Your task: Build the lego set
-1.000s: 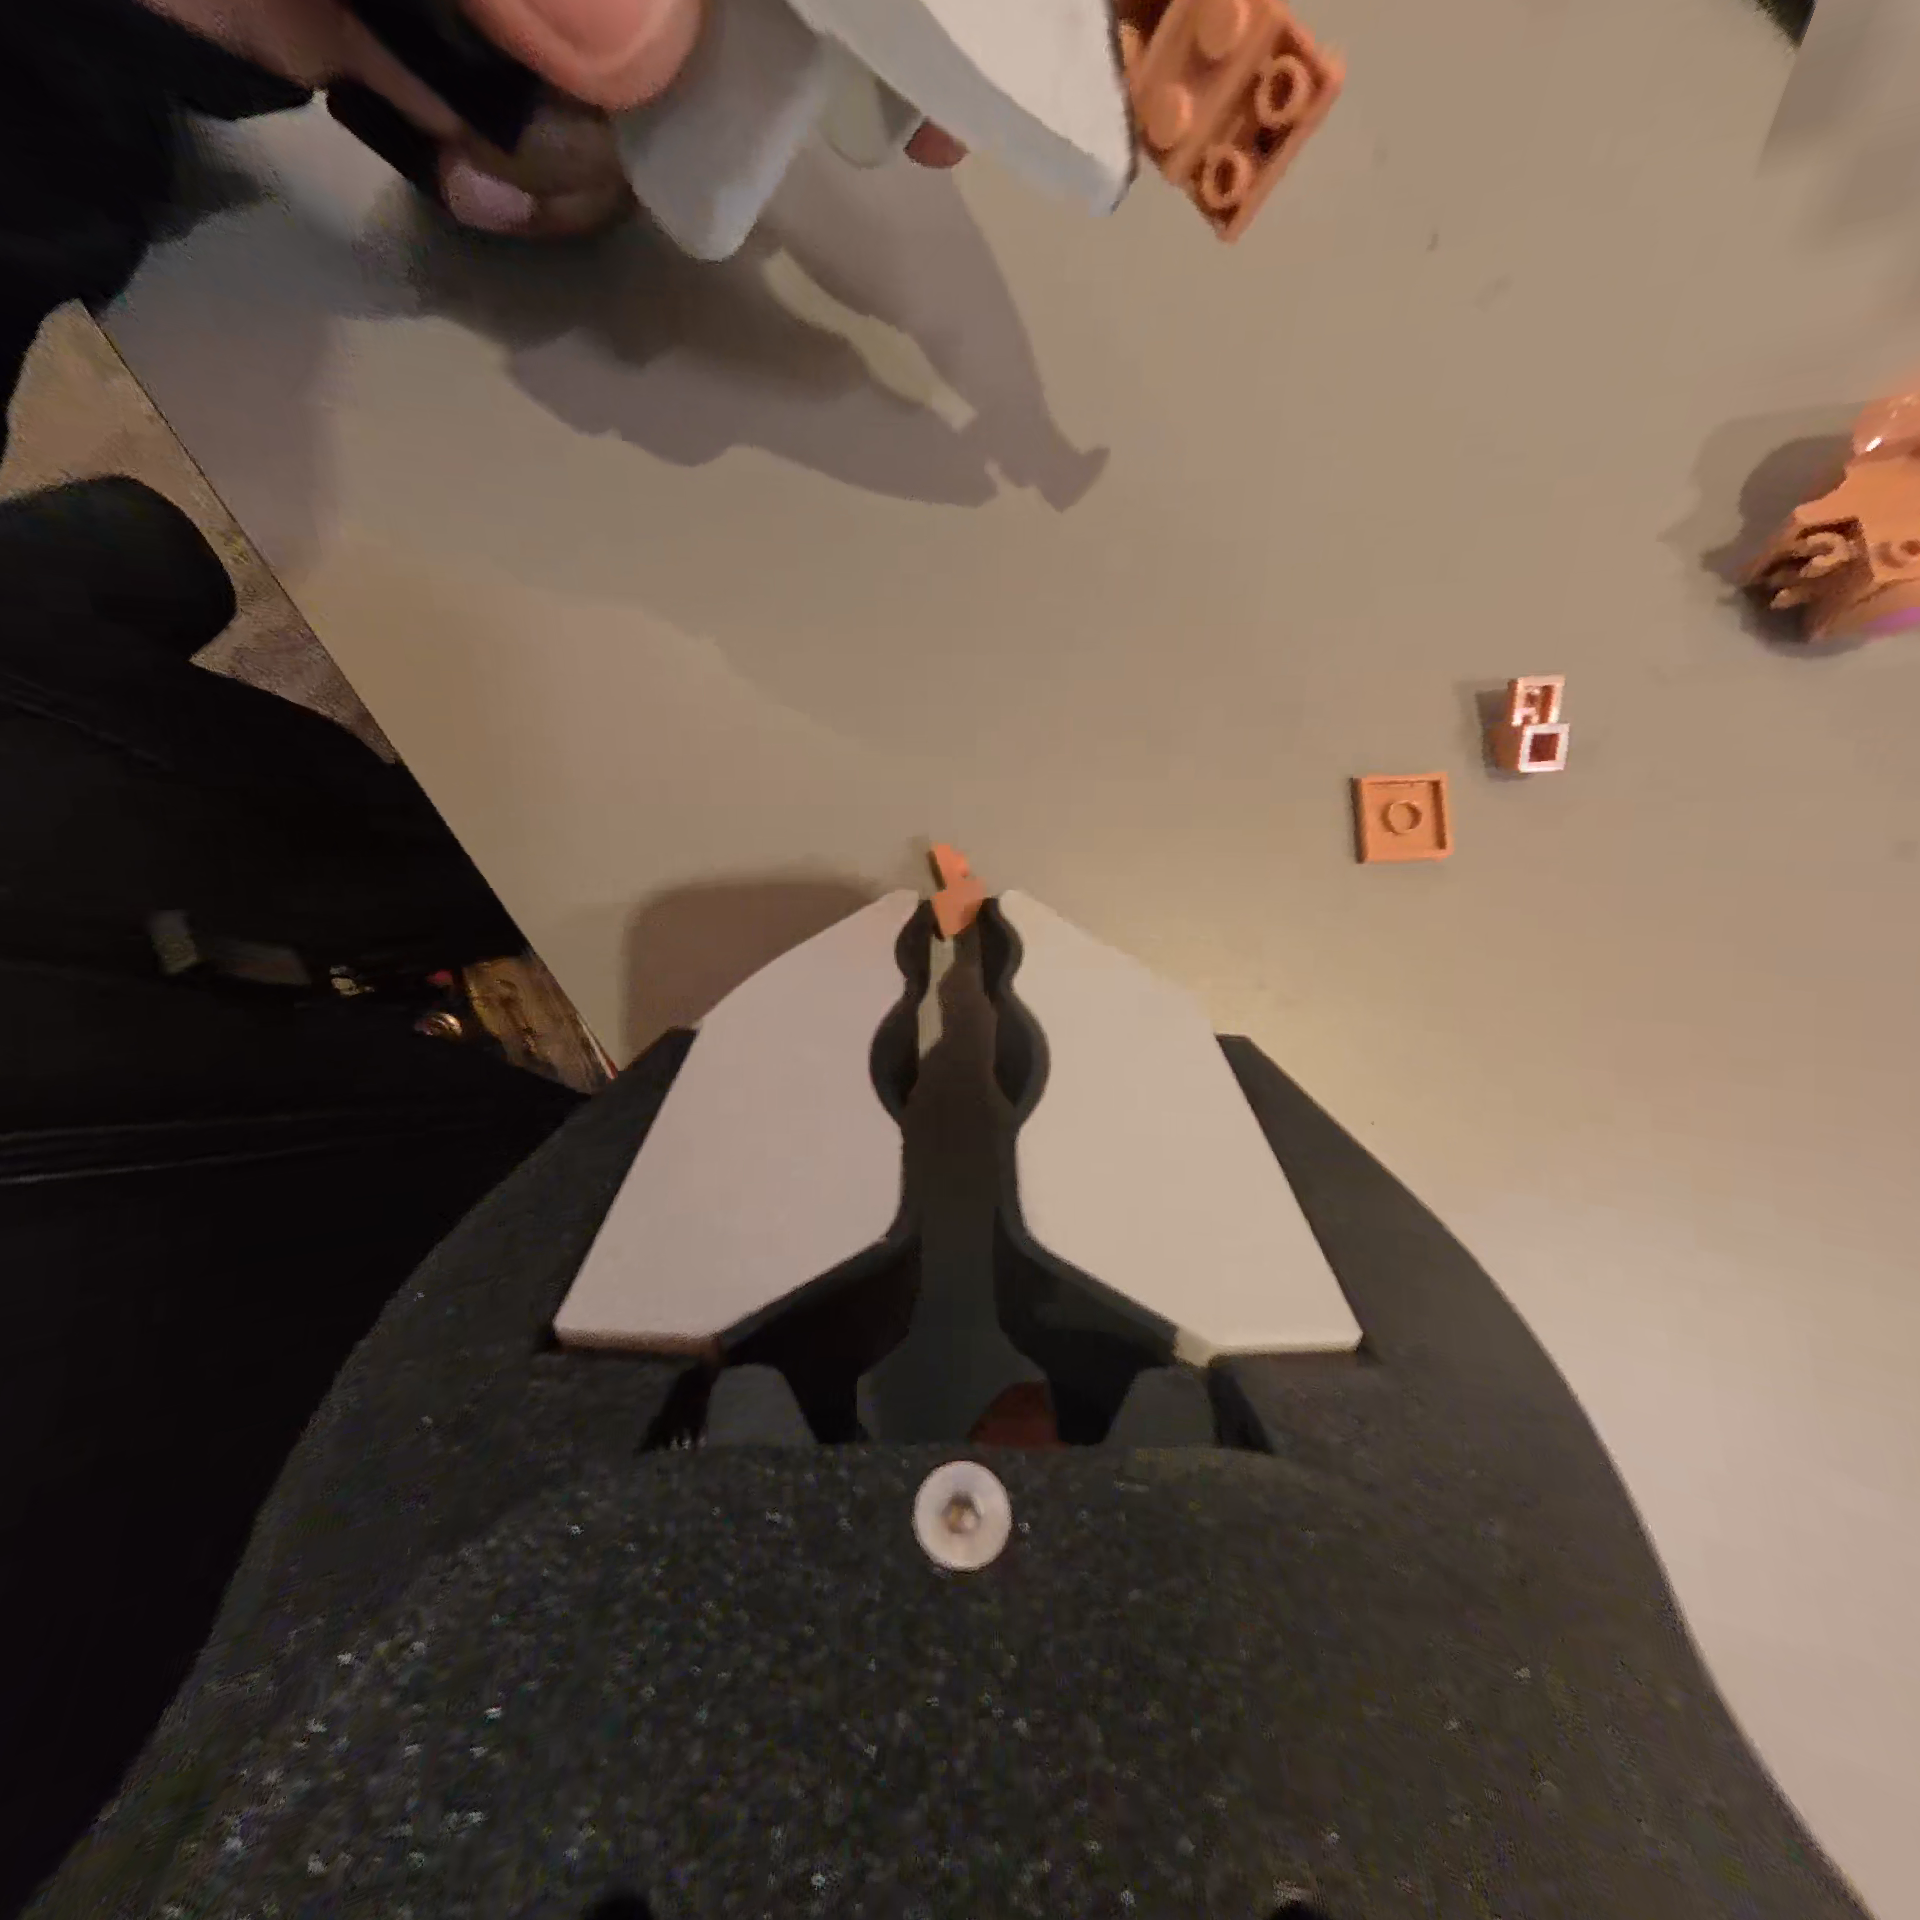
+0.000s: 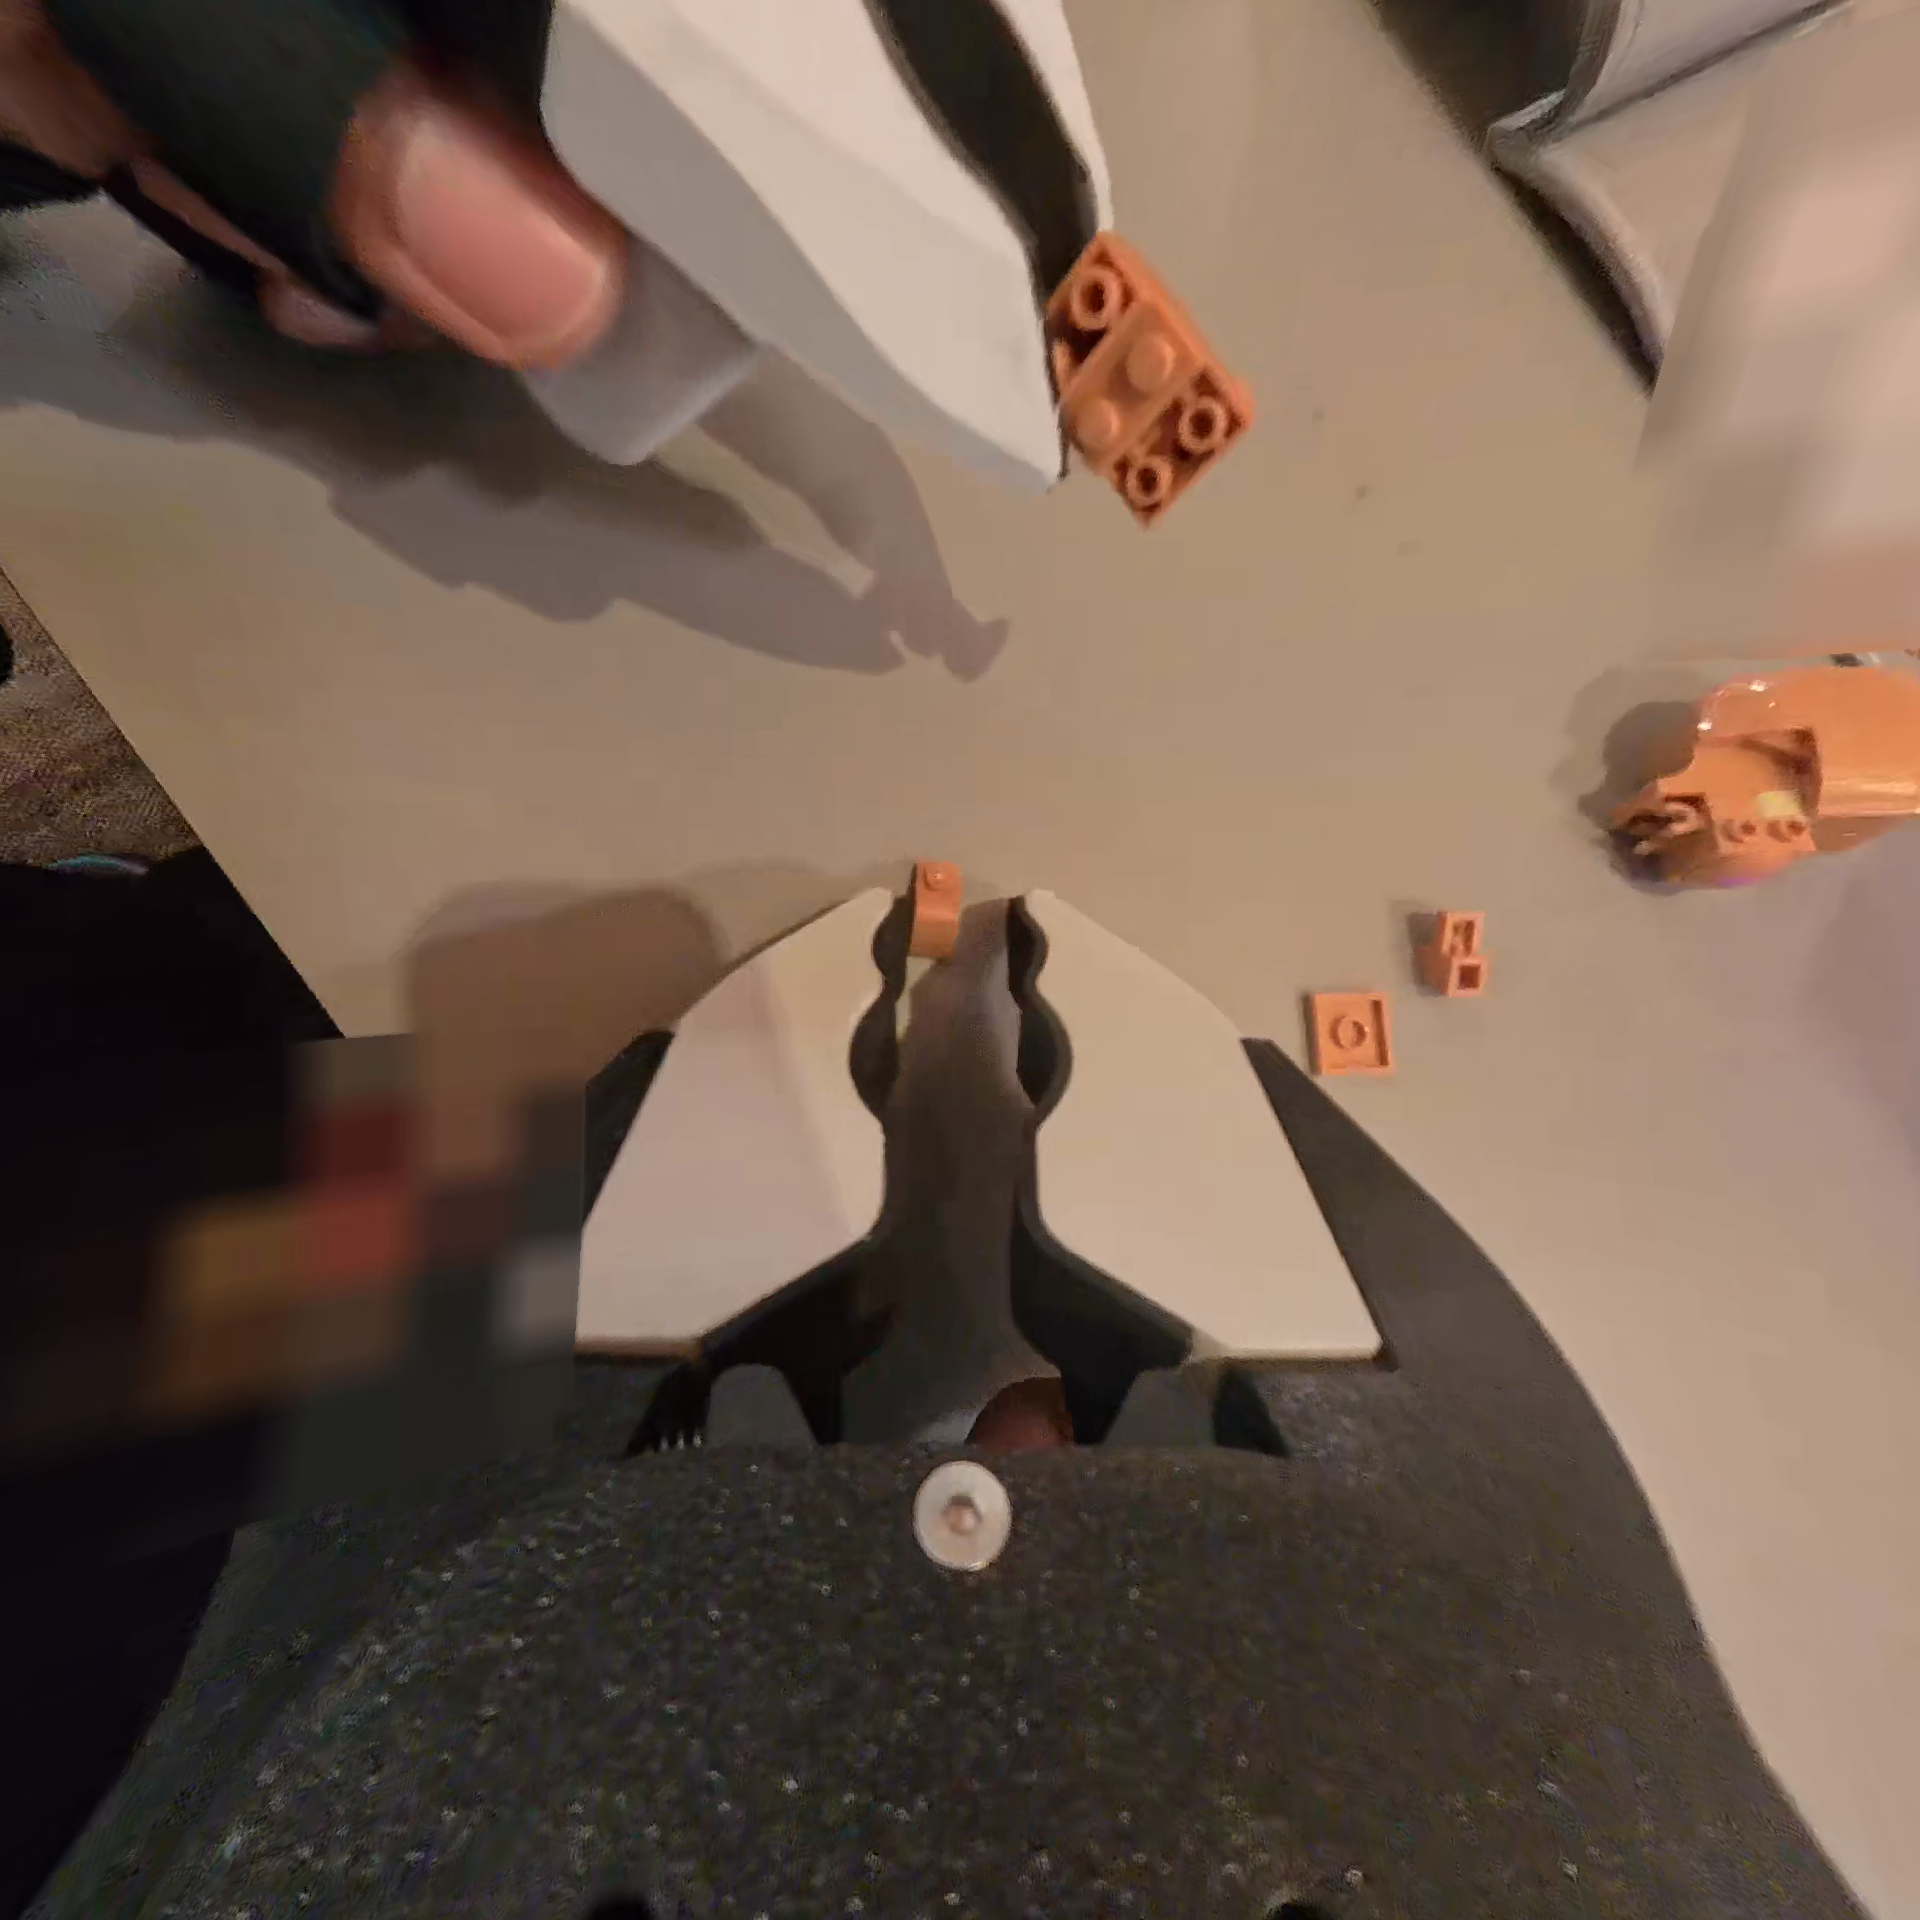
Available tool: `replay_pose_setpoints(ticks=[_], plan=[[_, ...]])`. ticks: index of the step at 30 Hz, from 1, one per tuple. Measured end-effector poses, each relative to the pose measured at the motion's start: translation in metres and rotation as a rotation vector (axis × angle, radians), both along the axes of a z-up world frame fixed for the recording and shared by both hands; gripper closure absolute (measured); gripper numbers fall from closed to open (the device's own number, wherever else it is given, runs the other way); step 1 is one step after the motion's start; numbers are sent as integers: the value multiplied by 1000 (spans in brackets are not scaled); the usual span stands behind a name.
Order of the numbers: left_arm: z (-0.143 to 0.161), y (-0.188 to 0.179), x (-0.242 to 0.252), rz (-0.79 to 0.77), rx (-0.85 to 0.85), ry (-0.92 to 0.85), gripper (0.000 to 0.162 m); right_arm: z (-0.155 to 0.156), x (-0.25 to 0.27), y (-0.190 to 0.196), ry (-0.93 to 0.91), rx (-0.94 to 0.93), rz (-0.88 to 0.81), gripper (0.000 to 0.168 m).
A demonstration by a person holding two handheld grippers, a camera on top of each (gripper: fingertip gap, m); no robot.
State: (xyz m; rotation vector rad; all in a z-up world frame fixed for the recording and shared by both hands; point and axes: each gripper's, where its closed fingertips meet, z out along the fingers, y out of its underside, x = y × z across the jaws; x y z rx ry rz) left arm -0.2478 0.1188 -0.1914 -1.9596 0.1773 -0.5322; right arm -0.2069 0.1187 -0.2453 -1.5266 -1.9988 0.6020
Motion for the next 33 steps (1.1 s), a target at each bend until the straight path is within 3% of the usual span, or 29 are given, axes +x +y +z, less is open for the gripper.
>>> replay_pose_setpoints(ticks=[1, 6, 12, 17, 23, 33], plan=[[0, -1, 1, -10, -2, -6, 151, -1, -1, -2, -3, -3, 16, 159], [2, -6, 5, -52, 2, -29, 151, 6, -6, -3, 60, 100, 155, 160], [15, -12, 8, -111, 42, -181, 151, 77, -17, -2, 381, 218, 310, 160], [23, -13, 8, -114, 55, -308, 151, 106, -22, -5, 414, 273, 427, 160], [20, -10, 15, -118, 35, -321, 151, 91, -31, -3, 319, 408, 548, 160], [20, -9, 14, -116, 23, -347, 151, 87, -37, -4, 296, 463, 619, 160]])
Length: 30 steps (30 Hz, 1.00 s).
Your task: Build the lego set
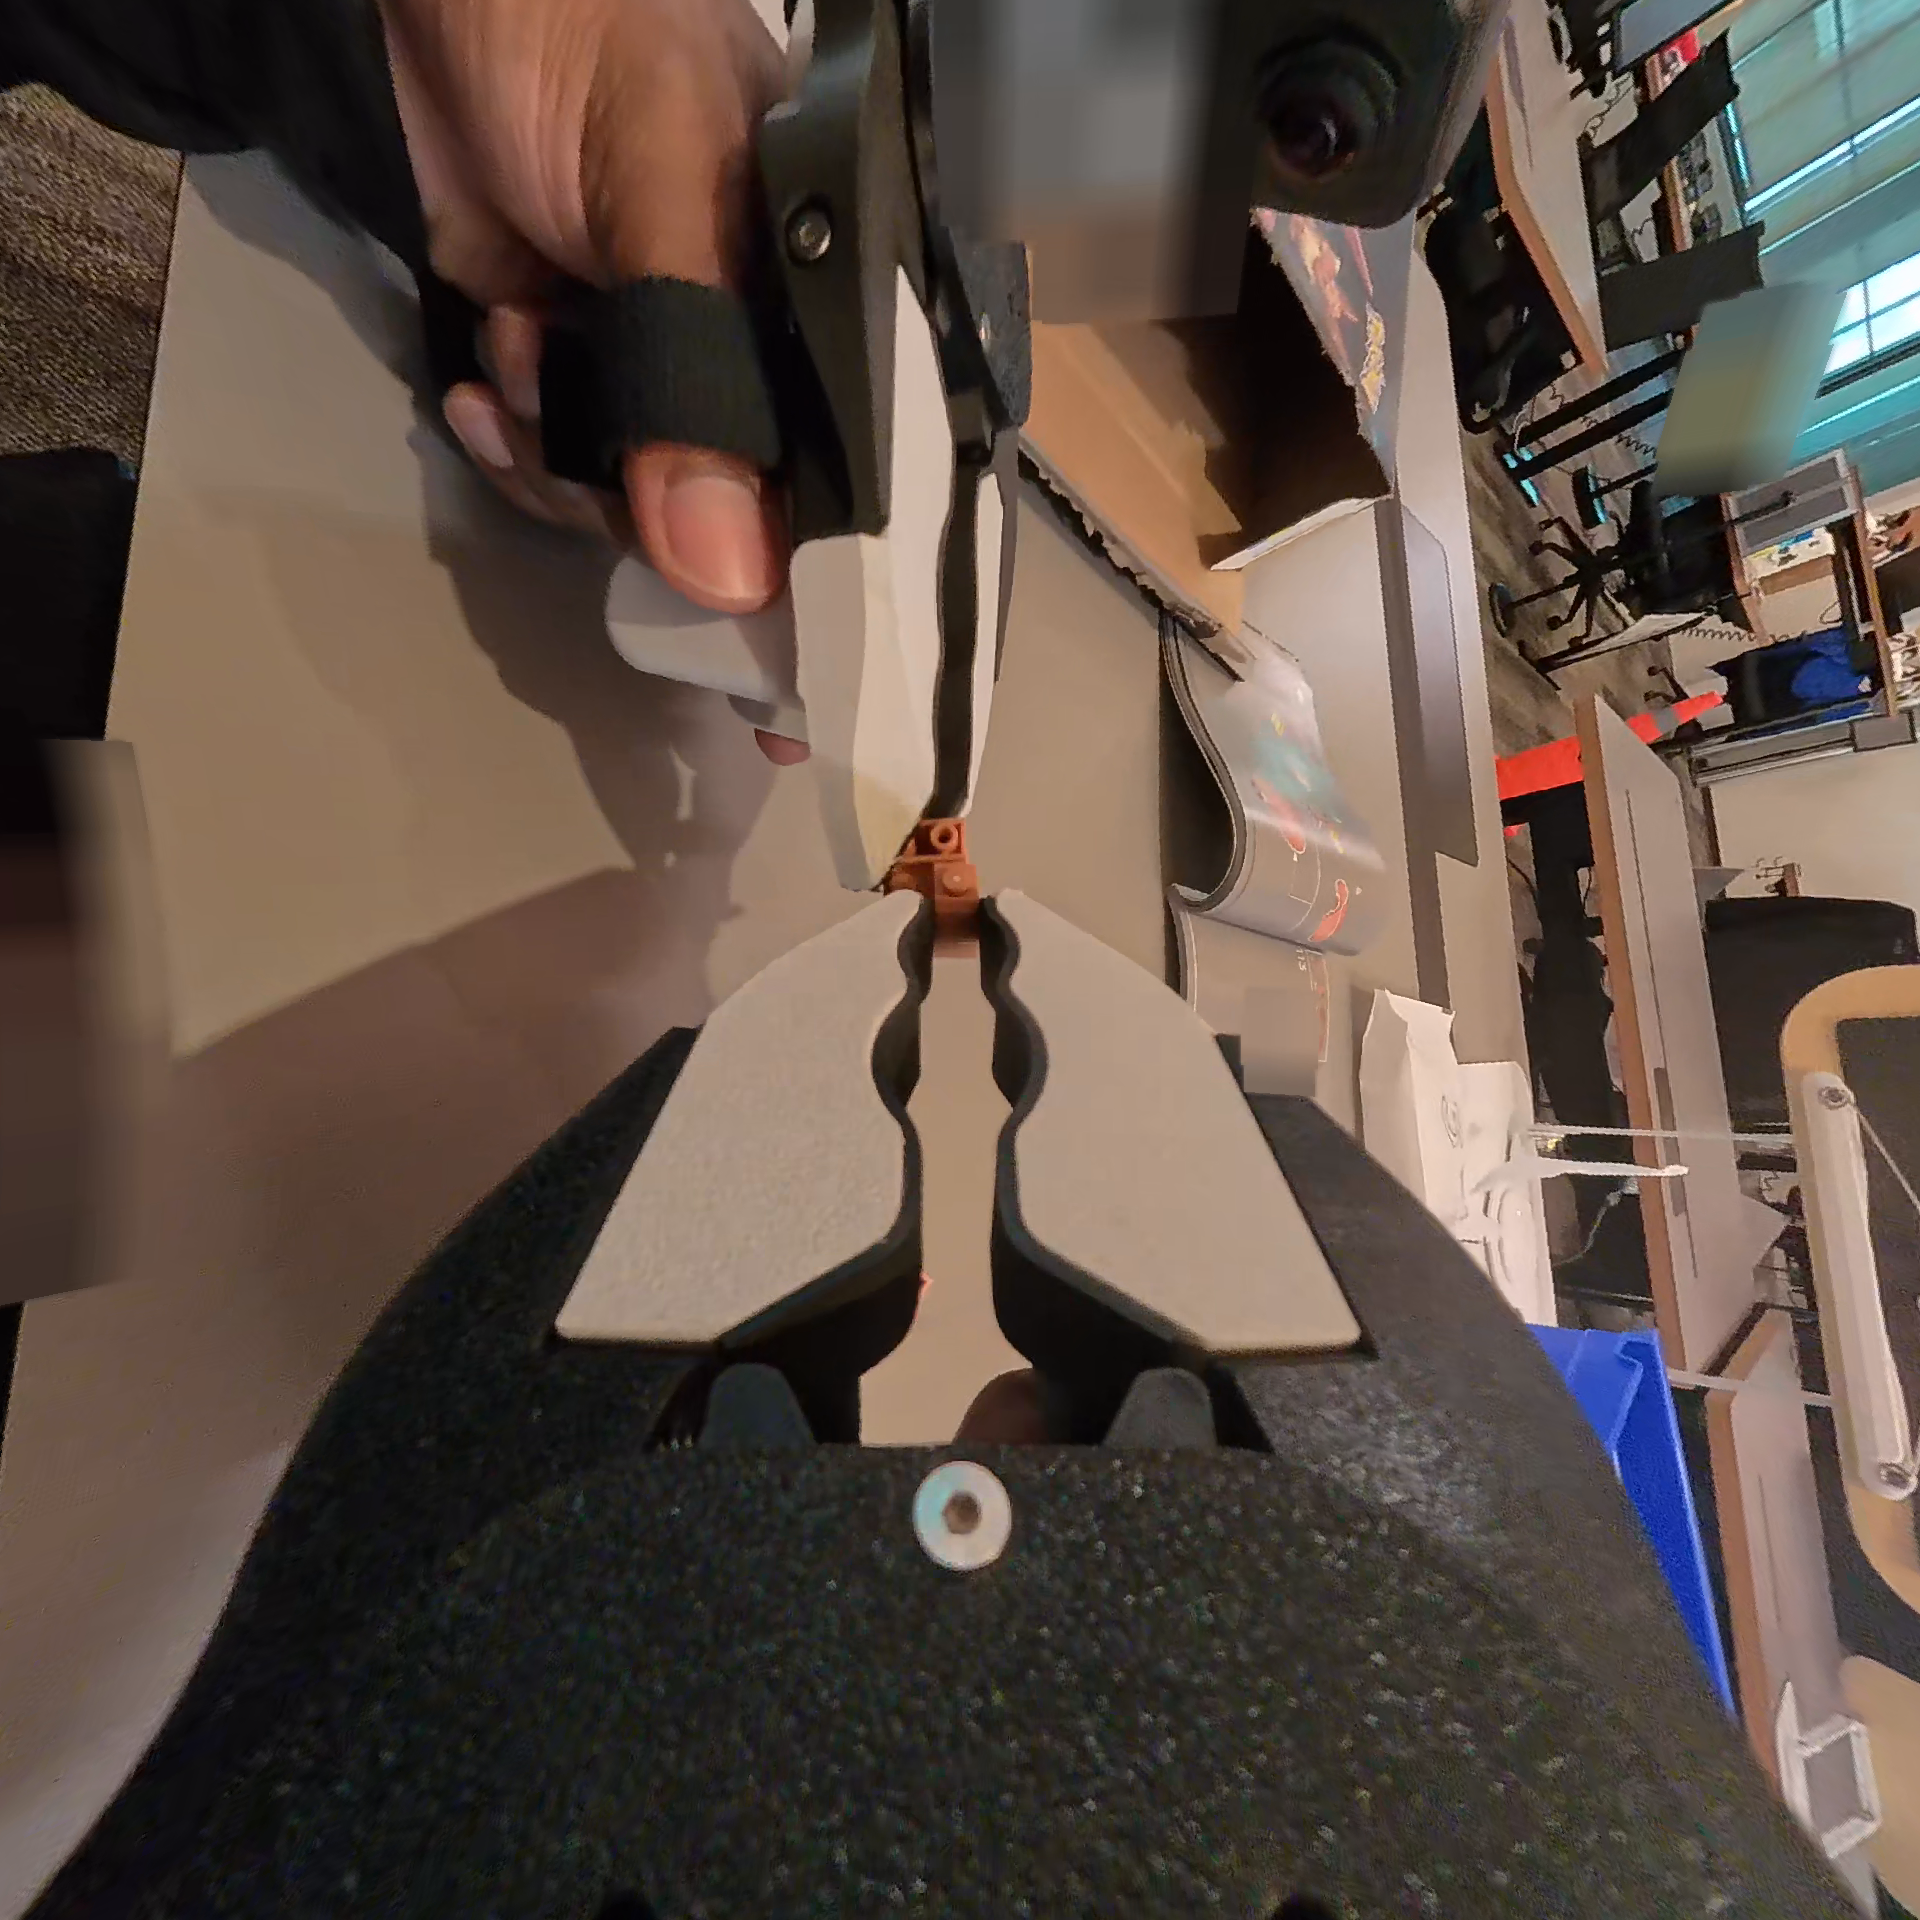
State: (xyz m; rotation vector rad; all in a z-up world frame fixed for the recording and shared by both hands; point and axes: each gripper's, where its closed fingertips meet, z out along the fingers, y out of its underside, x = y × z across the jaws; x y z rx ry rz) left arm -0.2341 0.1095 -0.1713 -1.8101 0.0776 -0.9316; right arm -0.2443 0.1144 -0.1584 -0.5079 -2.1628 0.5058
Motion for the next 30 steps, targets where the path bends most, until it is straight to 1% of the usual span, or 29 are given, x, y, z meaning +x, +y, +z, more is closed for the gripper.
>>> replay_pose_setpoints(ticks=[21, 30], plan=[[0, 1, -3, 19, 2, -2, 151, -3, -2, 2, -9, 63, -20, 159], [1, 2, -4, 28, 6, -11, 151, -3, -3, 2, -34, 18, -54, 152]])
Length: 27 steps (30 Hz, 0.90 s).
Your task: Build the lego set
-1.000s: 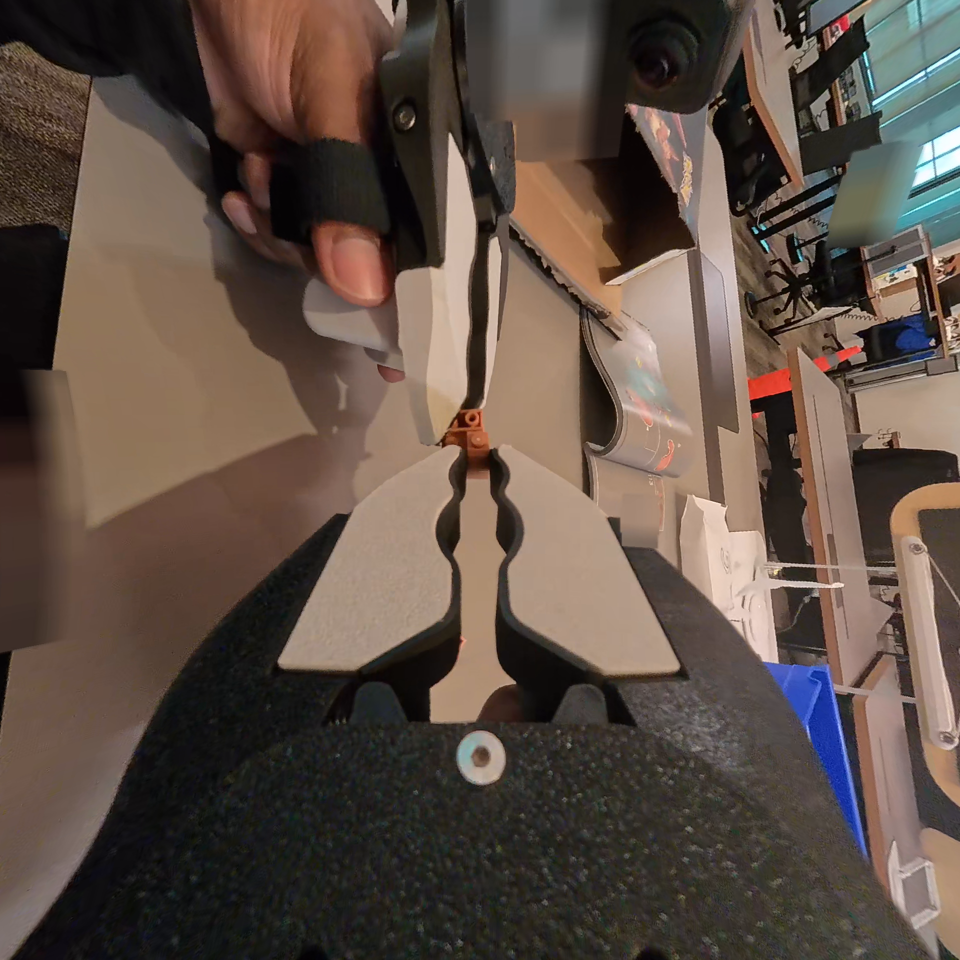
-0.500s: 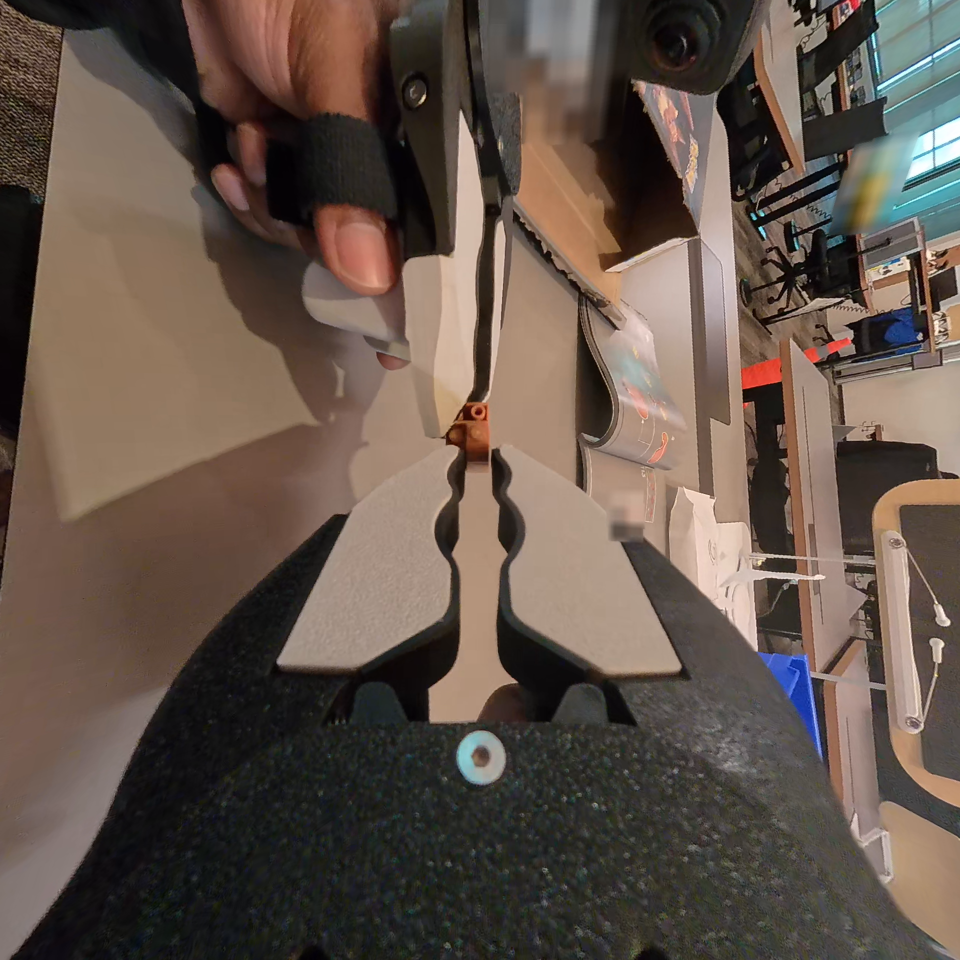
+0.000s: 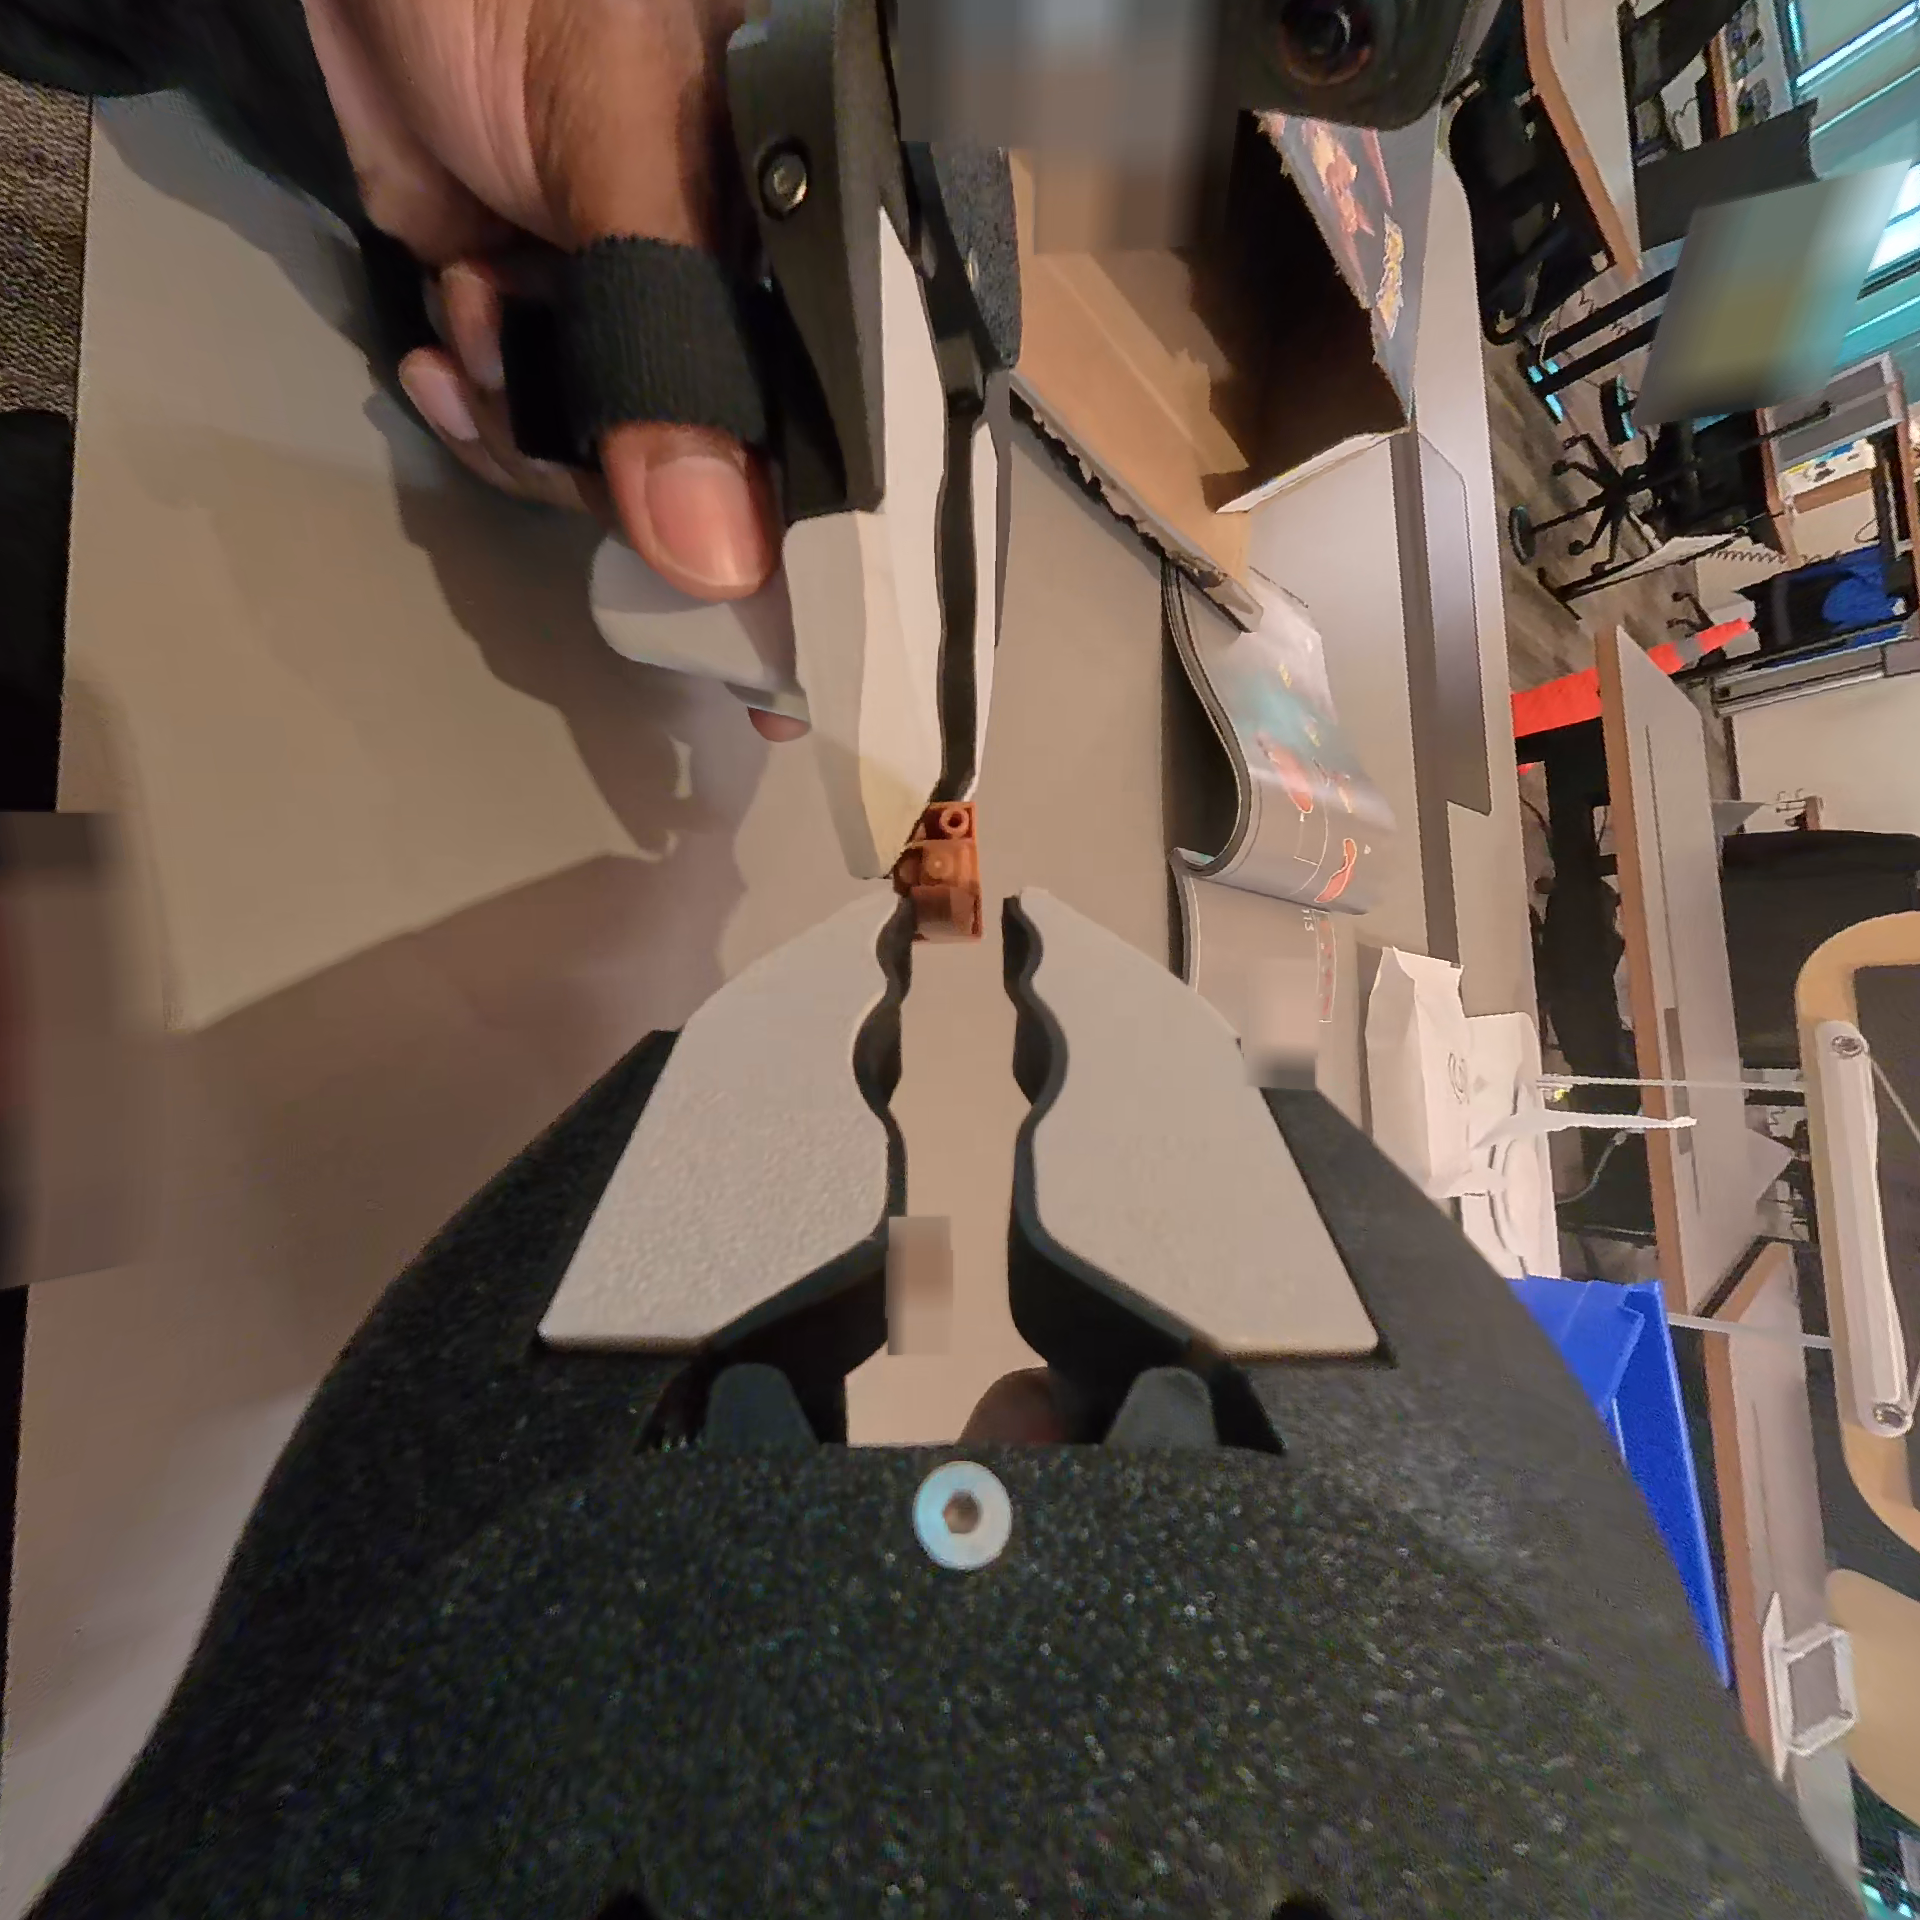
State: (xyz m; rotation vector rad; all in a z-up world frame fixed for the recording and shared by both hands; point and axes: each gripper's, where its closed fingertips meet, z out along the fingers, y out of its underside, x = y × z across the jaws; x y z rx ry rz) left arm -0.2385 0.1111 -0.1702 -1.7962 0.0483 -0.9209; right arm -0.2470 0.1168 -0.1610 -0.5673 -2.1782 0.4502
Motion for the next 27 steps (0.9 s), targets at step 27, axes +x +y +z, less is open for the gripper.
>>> replay_pose_setpoints(ticks=[27], plan=[[-4, 3, 5, 6, -56, -54, 151, -4, 2, 2, -162, -220, -26, 154]])
